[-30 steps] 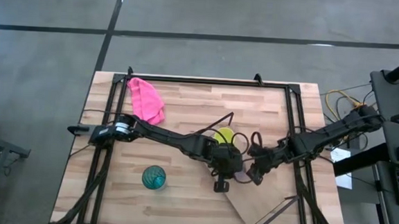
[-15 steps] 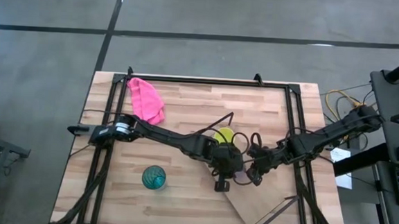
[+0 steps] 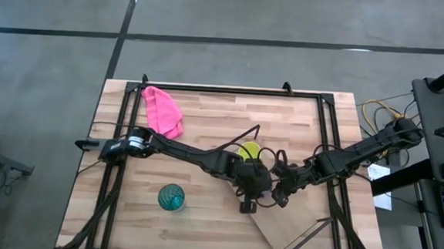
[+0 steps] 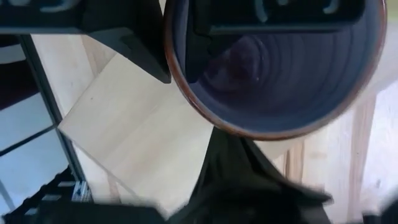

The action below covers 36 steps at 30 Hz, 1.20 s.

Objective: Stack small to large cups/mugs on shelf
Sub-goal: Put the violet mug on the shelf

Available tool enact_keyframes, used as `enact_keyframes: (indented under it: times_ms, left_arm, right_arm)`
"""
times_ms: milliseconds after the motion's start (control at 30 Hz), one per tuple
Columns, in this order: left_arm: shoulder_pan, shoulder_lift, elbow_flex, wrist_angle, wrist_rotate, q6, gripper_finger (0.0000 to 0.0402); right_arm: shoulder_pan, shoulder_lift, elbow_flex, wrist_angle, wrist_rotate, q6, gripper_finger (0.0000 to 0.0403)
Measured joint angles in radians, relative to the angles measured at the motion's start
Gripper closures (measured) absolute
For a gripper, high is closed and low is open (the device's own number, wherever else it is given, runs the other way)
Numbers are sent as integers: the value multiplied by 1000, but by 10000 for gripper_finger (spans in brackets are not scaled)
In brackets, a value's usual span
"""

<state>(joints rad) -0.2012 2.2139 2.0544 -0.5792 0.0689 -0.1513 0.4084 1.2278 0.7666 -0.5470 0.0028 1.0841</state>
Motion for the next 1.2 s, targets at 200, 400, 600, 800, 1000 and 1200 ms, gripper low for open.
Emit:
enact_keyframes:
  times_ms: [200,400,600,800,1000,1200]
  left_arm:
    - [0,0,2,28,-4,3,331]
    - [0,0,2,33,-5,3,322]
    - [0,0,2,29,-5,2,322]
    - [0,0,-13,34,-5,2,322]
    - [-5,-4,-56,78,0,1,322]
    - [-5,-4,-64,99,-1,1,322]
  right_arm:
    - [-1,0,0,9,5,8,394]
    - [-1,0,0,8,5,8,394]
    - [0,0,0,8,2,8,394]
    - [0,-1,0,7,1,8,394]
    - [-1,-26,0,7,2,8,394]
    - [0,-66,2,0,2,8,394]
